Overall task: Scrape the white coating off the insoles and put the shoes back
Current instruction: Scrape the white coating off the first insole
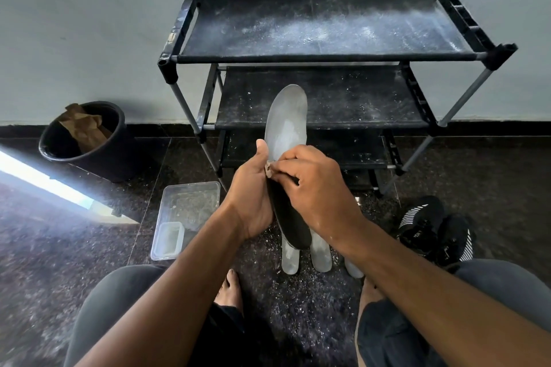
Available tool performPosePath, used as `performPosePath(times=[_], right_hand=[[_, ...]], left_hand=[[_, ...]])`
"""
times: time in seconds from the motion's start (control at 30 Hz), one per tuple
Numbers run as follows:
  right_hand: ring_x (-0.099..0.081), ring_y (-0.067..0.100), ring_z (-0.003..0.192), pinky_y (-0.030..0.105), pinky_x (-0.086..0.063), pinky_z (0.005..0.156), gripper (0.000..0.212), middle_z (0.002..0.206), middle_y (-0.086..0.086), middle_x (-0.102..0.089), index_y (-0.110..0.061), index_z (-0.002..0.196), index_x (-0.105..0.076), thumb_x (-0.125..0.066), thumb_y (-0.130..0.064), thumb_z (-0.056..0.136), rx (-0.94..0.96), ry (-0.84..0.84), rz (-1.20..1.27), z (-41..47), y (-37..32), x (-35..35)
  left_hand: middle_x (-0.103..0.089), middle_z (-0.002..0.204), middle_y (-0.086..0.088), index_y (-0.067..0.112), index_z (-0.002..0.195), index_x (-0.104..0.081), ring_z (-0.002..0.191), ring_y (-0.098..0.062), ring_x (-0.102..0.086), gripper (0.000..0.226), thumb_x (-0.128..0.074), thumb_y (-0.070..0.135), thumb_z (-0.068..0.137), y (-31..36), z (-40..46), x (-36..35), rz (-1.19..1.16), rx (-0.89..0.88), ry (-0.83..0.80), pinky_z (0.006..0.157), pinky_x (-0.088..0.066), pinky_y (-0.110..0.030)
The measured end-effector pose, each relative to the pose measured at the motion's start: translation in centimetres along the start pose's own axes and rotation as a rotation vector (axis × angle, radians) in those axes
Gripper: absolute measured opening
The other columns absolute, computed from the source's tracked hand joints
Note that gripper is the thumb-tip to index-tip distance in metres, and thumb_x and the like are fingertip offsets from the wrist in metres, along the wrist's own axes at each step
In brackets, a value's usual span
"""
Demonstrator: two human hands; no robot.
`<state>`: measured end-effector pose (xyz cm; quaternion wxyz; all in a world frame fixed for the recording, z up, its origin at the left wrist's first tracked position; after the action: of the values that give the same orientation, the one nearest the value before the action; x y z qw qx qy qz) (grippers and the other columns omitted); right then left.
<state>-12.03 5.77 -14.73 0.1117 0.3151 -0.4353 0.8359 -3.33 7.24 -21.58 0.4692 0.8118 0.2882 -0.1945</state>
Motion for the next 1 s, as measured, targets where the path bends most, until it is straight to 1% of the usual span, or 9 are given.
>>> performPosePath(times=[0.1,0.17,0.37,0.47,0.57,0.73,0.8,0.9,1.0], right_hand=[[-0.059,0.015,0.092,0.025,-0.052,0.083,0.012,0.093,0.003,-0.064,-0.006,0.099,-0.076,-0.070,-0.007,0.089,0.012,0.055,-0.076,0.6,0.3,1.0],[-0.061,0.017,0.090,0.028,-0.053,0.082,0.013,0.093,0.004,-0.065,-0.005,0.098,-0.077,-0.071,-0.005,0.087,0.008,0.077,-0.066,1.1,0.7,1.3],[-0.060,0.012,0.083,0.026,-0.052,0.078,0.009,0.089,0.002,-0.064,-0.006,0.092,-0.077,-0.073,-0.004,0.084,0.069,-0.109,-0.004,0.5,0.2,-0.1],[-0.063,0.017,0.087,0.031,-0.055,0.080,0.013,0.092,0.004,-0.066,-0.006,0.096,-0.078,-0.073,-0.004,0.085,0.043,0.003,-0.020,1.2,0.9,0.7],[-0.064,0.016,0.086,0.032,-0.055,0.078,0.013,0.090,0.003,-0.066,-0.007,0.096,-0.078,-0.074,-0.003,0.084,0.009,0.076,0.001,1.7,1.4,1.4],[-0.064,0.015,0.084,0.031,-0.055,0.077,0.011,0.088,0.002,-0.067,-0.007,0.089,-0.079,-0.075,-0.001,0.081,0.107,-0.095,0.033,0.7,0.0,-0.2],[-0.064,0.016,0.085,0.029,-0.054,0.078,0.010,0.088,0.003,-0.067,-0.006,0.090,-0.079,-0.074,-0.001,0.082,0.106,-0.068,0.016,1.1,0.5,-0.1],[-0.064,0.018,0.087,0.021,-0.050,0.082,0.012,0.091,0.005,-0.066,-0.004,0.094,-0.078,-0.073,0.000,0.083,0.072,0.036,-0.013,1.8,1.2,0.7],[-0.063,0.016,0.087,0.020,-0.050,0.081,0.012,0.091,0.004,-0.066,-0.005,0.092,-0.078,-0.073,0.000,0.083,0.089,0.003,0.002,1.6,0.8,0.6]], left_hand=[[-0.068,0.129,-0.020,0.004,0.137,-0.063,0.126,-0.032,-0.065,0.071,-0.031,0.060,0.108,-0.6,-0.1,-0.5,0.005,0.029,-0.033,0.108,-0.050,-0.047],[-0.069,0.127,-0.019,0.006,0.140,-0.060,0.124,-0.031,-0.065,0.069,-0.029,0.059,0.108,-0.6,-0.1,-0.7,0.017,0.038,-0.045,0.106,-0.051,-0.047],[-0.071,0.116,-0.017,0.006,0.138,-0.062,0.111,-0.030,-0.070,0.070,-0.030,0.060,0.107,0.2,0.0,0.0,-0.016,0.024,-0.022,0.098,-0.058,-0.044],[-0.069,0.120,-0.018,0.007,0.139,-0.061,0.118,-0.032,-0.065,0.069,-0.031,0.060,0.107,-0.7,-0.3,-0.7,-0.005,0.062,-0.048,0.100,-0.056,-0.047],[-0.071,0.115,-0.016,0.010,0.131,-0.065,0.109,-0.030,-0.069,0.064,-0.031,0.058,0.107,-1.0,-0.2,-1.2,0.001,0.063,-0.069,0.091,-0.061,-0.046],[-0.072,0.101,-0.015,0.007,0.113,-0.072,0.097,-0.028,-0.073,0.061,-0.036,0.055,0.108,0.1,0.1,0.2,-0.021,0.037,-0.020,0.089,-0.060,-0.043],[-0.073,0.102,-0.016,0.008,0.109,-0.075,0.097,-0.029,-0.074,0.062,-0.035,0.055,0.108,-0.2,0.2,0.2,-0.025,0.042,-0.019,0.089,-0.061,-0.043],[-0.073,0.111,-0.016,0.011,0.119,-0.073,0.104,-0.029,-0.073,0.061,-0.032,0.055,0.109,-0.6,0.3,-0.2,-0.017,0.046,-0.032,0.091,-0.059,-0.045],[-0.073,0.110,-0.016,0.009,0.122,-0.070,0.103,-0.029,-0.073,0.060,-0.033,0.055,0.109,0.0,0.1,-0.3,-0.012,0.026,-0.030,0.089,-0.062,-0.044]])
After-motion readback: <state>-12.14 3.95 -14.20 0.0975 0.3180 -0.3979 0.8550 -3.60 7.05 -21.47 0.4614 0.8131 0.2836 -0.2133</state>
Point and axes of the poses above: each hand's wrist, its own z-axis towards the middle knuckle, its own x-axis out of the back of the hand, y = z × x, the point moved 7 cm from there along z, towards the middle knuckle
